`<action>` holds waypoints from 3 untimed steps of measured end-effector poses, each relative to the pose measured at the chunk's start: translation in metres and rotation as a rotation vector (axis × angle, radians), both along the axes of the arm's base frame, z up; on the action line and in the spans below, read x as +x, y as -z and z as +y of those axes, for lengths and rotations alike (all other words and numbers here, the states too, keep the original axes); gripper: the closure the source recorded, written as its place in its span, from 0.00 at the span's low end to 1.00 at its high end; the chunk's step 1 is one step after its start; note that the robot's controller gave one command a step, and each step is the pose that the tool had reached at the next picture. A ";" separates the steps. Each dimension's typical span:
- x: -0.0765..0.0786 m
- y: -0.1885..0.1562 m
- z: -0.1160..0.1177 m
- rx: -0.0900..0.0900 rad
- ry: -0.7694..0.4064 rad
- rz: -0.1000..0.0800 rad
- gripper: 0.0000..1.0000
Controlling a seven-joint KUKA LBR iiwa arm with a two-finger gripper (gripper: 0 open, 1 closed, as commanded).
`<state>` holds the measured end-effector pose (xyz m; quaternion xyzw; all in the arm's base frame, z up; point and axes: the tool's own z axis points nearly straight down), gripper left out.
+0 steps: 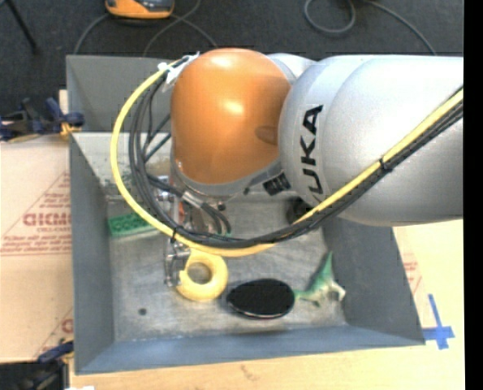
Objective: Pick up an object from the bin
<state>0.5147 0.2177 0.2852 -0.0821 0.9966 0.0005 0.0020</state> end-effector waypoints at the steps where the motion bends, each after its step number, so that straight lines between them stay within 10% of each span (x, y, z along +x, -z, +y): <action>1: 0.000 0.000 0.000 0.000 0.000 0.000 0.00; 3: 0.019 0.080 -0.010 0.002 0.119 -0.004 0.00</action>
Offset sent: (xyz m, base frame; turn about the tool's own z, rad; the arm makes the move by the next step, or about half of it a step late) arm 0.0773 -0.0220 -0.1232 0.3744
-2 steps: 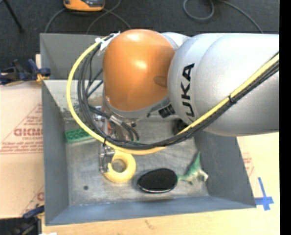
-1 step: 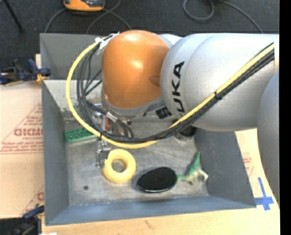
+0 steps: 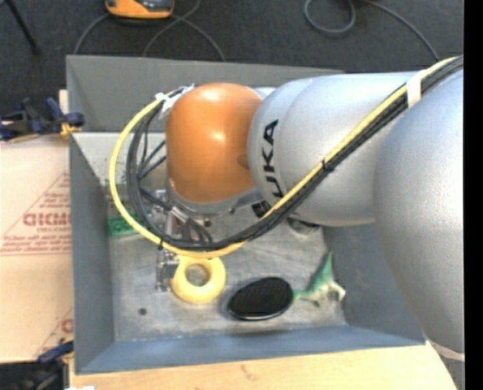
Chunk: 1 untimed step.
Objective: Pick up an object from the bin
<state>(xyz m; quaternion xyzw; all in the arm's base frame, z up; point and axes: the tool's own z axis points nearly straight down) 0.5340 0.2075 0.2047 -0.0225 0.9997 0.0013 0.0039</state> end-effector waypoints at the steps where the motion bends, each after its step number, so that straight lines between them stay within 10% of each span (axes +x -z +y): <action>1: -0.010 0.057 -0.014 -0.001 -0.027 0.005 0.00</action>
Offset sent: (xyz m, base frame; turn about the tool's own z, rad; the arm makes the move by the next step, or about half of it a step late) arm -0.0455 -0.0613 -0.0744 -0.2071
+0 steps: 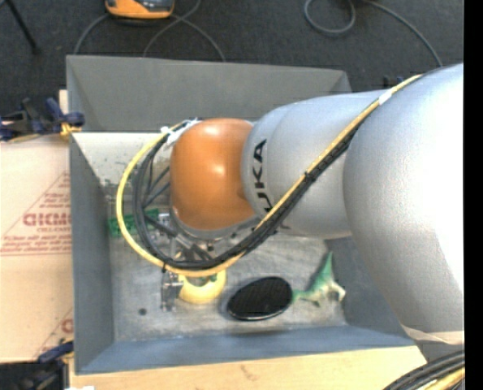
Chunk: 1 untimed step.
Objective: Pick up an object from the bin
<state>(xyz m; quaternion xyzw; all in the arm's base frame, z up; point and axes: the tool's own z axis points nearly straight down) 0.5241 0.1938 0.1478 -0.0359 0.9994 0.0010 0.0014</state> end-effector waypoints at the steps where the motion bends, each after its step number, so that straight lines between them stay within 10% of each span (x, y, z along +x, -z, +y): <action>1: -0.022 0.010 -0.033 -0.003 -0.131 0.001 0.00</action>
Offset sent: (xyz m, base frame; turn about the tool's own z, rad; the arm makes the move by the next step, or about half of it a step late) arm -0.0158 -0.0897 -0.0288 -0.1787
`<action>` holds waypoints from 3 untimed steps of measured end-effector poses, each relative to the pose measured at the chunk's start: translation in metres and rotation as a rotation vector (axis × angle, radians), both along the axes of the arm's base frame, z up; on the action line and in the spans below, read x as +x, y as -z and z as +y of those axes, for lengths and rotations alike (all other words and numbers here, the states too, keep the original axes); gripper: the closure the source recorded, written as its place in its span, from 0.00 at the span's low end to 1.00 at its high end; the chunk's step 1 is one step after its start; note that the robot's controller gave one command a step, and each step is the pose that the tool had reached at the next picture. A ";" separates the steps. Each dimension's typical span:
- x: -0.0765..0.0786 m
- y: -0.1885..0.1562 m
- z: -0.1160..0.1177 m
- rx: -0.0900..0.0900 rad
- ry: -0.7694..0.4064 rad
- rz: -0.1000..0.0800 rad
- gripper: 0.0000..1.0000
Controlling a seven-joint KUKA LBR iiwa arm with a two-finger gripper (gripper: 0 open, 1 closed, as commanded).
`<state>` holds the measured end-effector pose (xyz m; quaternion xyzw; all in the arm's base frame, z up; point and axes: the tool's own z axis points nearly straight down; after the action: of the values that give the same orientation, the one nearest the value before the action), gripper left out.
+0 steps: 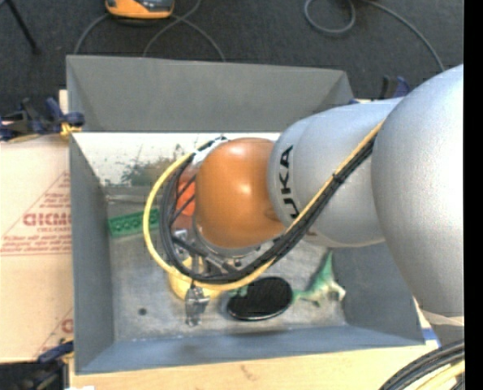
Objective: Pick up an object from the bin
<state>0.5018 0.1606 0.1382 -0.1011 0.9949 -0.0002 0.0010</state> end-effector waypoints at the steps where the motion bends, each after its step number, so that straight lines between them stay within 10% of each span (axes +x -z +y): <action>1: 0.002 0.013 -0.041 0.000 -0.051 0.001 0.00; 2: 0.032 0.062 -0.071 0.003 0.263 -0.002 1.00; 3: 0.032 0.062 -0.071 0.003 0.264 -0.002 1.00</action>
Offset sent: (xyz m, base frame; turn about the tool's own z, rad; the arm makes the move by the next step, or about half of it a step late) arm 0.0309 -0.0705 -0.0625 0.2627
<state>0.5338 0.0901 0.0763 0.0306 0.9995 0.0010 0.0018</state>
